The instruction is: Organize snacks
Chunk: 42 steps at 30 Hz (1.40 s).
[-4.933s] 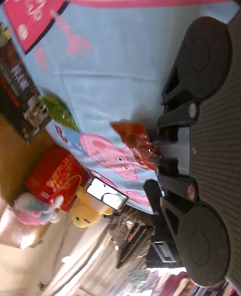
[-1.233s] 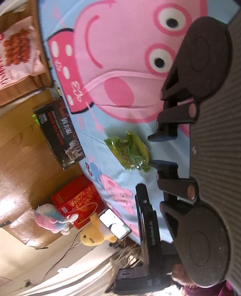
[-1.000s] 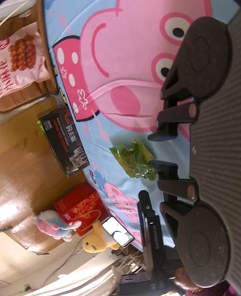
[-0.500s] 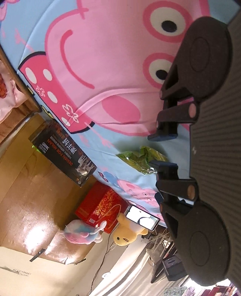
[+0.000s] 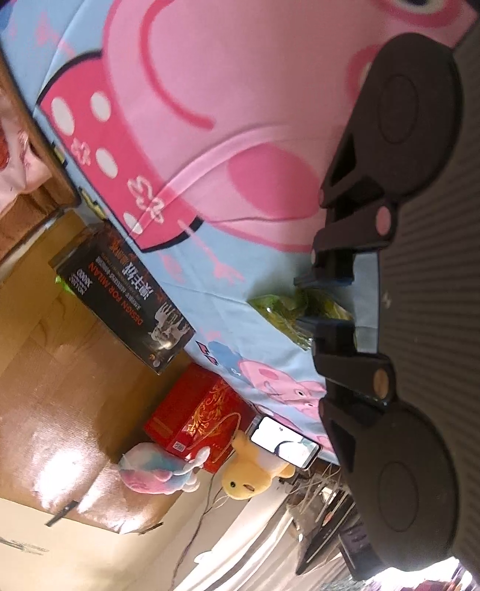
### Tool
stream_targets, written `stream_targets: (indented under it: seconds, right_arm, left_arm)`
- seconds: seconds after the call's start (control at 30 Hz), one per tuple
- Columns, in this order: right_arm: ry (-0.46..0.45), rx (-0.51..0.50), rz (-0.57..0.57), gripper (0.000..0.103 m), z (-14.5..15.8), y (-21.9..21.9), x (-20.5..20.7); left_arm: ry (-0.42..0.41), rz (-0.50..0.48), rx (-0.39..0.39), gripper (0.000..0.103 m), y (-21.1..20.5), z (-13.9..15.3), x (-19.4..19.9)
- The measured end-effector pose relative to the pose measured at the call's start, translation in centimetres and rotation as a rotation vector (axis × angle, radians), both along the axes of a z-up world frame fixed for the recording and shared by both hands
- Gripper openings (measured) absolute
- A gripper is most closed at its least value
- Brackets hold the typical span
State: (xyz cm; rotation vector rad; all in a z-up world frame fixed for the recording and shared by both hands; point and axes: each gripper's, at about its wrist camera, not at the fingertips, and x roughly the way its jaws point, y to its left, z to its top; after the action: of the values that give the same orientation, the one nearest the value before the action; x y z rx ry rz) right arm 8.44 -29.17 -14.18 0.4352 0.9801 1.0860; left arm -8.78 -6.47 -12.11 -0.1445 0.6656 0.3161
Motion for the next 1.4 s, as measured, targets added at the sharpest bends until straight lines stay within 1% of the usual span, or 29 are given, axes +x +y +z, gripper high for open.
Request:
stream_targets:
  seconds: [0.13,0.3,0.37,0.43,0.5,0.53,0.6,0.73,0.77,0.83,0.87,0.93,1.0,1.03,1.13,1.23,1.27,1.3,1.33,1.37,1.4]
  right_arm:
    - [-0.104,-0.064,0.025,0.017,0.8,2.5,0.7]
    - [-0.201,-0.125,0.067,0.02,1.4,5.5,1.2]
    - [-0.214,-0.151,0.07,0.025,1.8,6.0,1.5]
    - [-0.224,-0.164,0.034,0.03,2.3,5.7,1.9]
    - [-0.257,-0.155,-0.003,0.049,2.9,5.3,1.8]
    - [-0.269,-0.152,-0.01,0.052,3.2,5.2,1.8]
    - [-0.297,-0.169,0.01,0.053,3.5,6.0,1.5]
    - [-0.35,-0.239,0.119,0.057,2.7,9.1,0.8]
    - [-0.39,-0.241,0.124,0.059,2.5,9.5,0.3]
    - [-0.496,-0.288,0.163,0.062,2.4,10.7,-1.0]
    - [-0.533,-0.3,0.183,0.065,2.4,11.0,-1.4]
    - [-0.569,-0.303,0.218,0.064,2.3,11.0,-1.7]
    - [-0.568,-0.292,0.249,0.059,2.3,10.7,-1.5]
    - [-0.569,-0.286,0.262,0.058,2.4,10.3,-1.5]
    - [-0.617,-0.278,0.295,0.057,2.4,8.6,-2.6]
    - [-0.656,-0.25,0.356,0.06,2.6,5.7,-4.1]
    - [-0.668,-0.248,0.361,0.063,2.6,5.0,-4.6]
    - [-0.681,-0.255,0.344,0.072,2.6,4.1,-4.9]
    - [-0.686,-0.267,0.313,0.075,2.7,3.2,-5.0]
    - [-0.668,-0.273,0.27,0.076,2.8,2.0,-4.9]
    - [-0.629,-0.263,0.232,0.076,2.9,0.9,-4.5]
  left_arm:
    - [-0.002,0.005,-0.003,0.093,0.1,0.0,0.0]
    - [-0.012,0.021,-0.017,0.093,0.4,0.0,-0.2]
    - [-0.016,0.024,-0.022,0.093,0.5,0.0,-0.2]
    - [-0.02,0.026,-0.027,0.093,0.6,0.1,-0.3]
    - [-0.022,0.026,-0.029,0.094,0.6,0.1,-0.3]
    - [-0.022,0.026,-0.03,0.094,0.6,0.1,-0.3]
    - [-0.026,0.028,-0.035,0.094,0.6,0.1,-0.4]
    - [-0.037,0.046,-0.052,0.094,0.9,0.2,-0.7]
    - [-0.04,0.05,-0.056,0.094,1.0,0.2,-0.8]
    - [-0.041,0.052,-0.058,0.094,1.0,0.2,-0.8]
    - [-0.041,0.054,-0.057,0.094,0.9,0.2,-0.9]
    - [-0.042,0.054,-0.059,0.094,0.9,0.3,-0.9]
    - [-0.046,0.054,-0.065,0.094,1.0,0.3,-0.9]
    - [-0.051,0.054,-0.073,0.094,1.1,0.3,-1.0]
    - [-0.091,0.042,-0.144,0.094,2.2,0.5,-1.7]
    - [-0.14,0.03,-0.265,0.094,4.0,0.6,-2.5]
    - [-0.148,0.028,-0.299,0.094,4.5,0.6,-2.6]
    - [-0.148,0.026,-0.325,0.094,4.9,0.7,-2.6]
    - [-0.144,0.021,-0.339,0.094,5.0,0.8,-2.5]
    - [-0.141,0.001,-0.364,0.093,5.1,1.0,-2.2]
    - [-0.143,-0.022,-0.393,0.092,5.1,1.2,-2.0]
